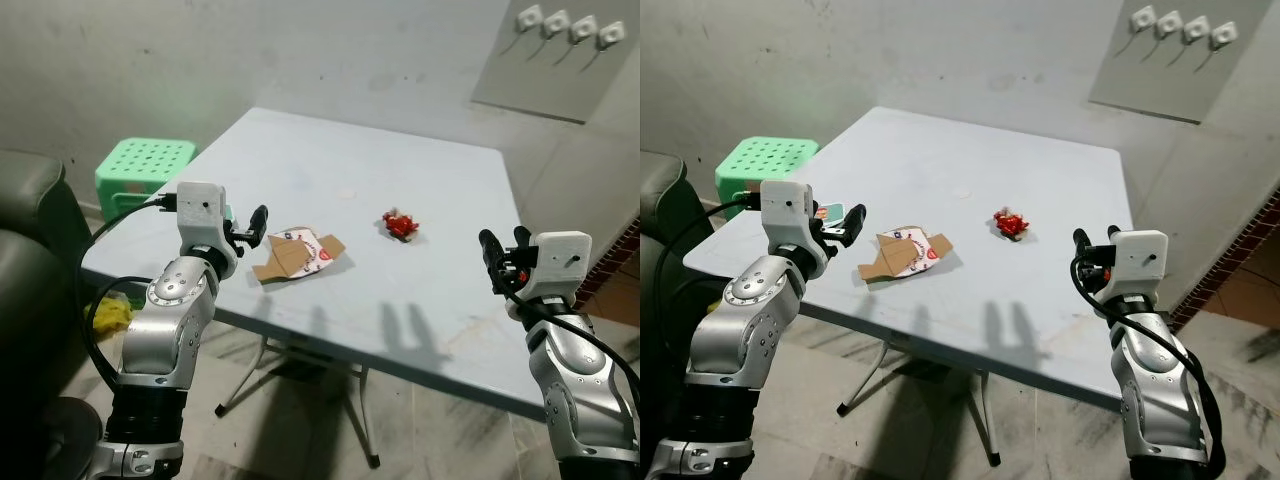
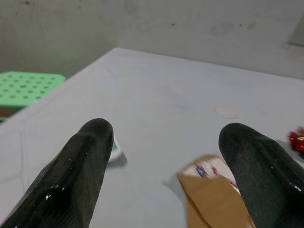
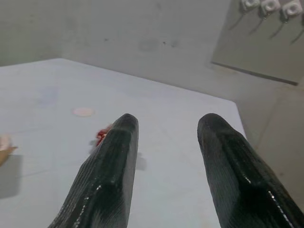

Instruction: Picking trash to rubbish bin

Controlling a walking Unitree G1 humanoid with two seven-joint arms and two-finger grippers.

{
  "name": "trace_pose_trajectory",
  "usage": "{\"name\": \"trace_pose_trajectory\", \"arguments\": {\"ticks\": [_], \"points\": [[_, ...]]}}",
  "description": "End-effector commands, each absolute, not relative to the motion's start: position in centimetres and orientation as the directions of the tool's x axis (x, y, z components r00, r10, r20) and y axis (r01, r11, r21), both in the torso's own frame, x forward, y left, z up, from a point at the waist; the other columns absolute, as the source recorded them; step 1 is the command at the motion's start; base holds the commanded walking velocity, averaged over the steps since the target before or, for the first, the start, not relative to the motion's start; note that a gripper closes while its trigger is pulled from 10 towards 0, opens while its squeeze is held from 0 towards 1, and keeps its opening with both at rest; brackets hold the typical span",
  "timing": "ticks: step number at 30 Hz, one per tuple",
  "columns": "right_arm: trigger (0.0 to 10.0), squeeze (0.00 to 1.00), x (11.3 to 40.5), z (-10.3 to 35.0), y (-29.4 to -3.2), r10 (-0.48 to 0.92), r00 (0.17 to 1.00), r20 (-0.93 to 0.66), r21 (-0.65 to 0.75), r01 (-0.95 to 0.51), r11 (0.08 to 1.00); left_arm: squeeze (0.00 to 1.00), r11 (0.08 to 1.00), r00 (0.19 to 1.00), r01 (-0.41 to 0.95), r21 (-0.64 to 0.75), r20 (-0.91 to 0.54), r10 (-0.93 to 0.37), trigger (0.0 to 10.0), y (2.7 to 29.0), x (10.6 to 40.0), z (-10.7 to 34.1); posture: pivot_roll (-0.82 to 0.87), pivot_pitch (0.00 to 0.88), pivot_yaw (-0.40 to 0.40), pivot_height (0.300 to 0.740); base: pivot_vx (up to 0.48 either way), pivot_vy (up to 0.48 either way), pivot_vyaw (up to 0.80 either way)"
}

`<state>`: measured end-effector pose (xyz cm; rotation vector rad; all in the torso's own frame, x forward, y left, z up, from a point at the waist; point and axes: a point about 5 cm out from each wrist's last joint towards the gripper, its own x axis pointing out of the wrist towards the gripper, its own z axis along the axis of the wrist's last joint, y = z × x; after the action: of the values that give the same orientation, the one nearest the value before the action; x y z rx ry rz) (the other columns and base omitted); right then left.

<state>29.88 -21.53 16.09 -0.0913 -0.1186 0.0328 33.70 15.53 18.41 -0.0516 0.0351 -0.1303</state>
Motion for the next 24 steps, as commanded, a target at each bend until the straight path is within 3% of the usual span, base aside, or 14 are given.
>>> {"name": "trace_pose_trajectory", "arguments": {"ticks": [1,12,24], "points": [[10.0,0.00,29.6,16.5,-22.2,0.026,0.992,0.124,-0.099,-0.014,0.995,0.00,0.985,0.986,0.164,-0.058,-0.019,-0.166,10.0,14.5,33.7,18.8,-0.02,0.031,-0.077,0.740,0.289,0.000,0.00],[10.0,0.00,29.5,16.4,-22.1,0.036,0.992,0.120,-0.098,-0.025,0.995,0.00,0.984,0.986,0.167,-0.056,-0.018,-0.168,10.0,14.4,33.7,18.9,-0.02,0.033,-0.075,0.740,0.288,0.000,0.00],[10.0,0.00,29.3,15.9,-21.8,0.138,0.989,0.053,-0.106,-0.132,0.986,0.00,0.971,0.971,0.238,-0.004,-0.023,-0.238,10.0,13.4,33.2,18.9,-0.02,0.056,-0.083,0.740,0.000,0.000,0.00]]}}
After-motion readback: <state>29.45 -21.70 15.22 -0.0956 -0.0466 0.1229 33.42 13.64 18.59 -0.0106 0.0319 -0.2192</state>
